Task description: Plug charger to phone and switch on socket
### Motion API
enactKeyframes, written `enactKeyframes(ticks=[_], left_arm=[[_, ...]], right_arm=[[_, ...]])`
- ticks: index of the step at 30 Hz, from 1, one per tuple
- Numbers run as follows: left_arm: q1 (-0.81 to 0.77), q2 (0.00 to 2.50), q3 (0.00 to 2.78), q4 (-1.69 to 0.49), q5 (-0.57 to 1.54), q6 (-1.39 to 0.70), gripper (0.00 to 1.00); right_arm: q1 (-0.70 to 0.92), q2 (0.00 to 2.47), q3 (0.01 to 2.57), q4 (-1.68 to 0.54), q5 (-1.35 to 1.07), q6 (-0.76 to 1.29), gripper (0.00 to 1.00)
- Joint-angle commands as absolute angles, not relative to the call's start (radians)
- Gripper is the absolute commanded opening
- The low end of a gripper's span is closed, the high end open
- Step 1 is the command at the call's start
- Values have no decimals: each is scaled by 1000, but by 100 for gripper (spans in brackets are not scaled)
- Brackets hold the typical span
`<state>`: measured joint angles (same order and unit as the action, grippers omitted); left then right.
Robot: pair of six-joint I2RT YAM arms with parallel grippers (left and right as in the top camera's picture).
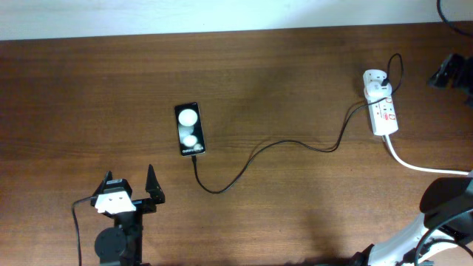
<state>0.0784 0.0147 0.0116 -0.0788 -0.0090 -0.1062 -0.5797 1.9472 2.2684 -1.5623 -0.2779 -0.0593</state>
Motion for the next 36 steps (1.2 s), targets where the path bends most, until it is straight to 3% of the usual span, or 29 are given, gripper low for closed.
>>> enactKeyframes(ticks=[1,15,24,36], left_arm=[[75,5,9,-84,-23,-119,99],[75,5,9,-84,-23,-119,99],[75,5,9,-84,-23,-119,99],[75,5,9,-84,-23,-119,99]], right_arm=[[-554,1896,2245,-1452,-302,-62,99],[-243,1124,1136,-312,-249,-62,99],[-228,590,532,58,-250,-62,99],[-151,187,165,87,-189,-62,99]])
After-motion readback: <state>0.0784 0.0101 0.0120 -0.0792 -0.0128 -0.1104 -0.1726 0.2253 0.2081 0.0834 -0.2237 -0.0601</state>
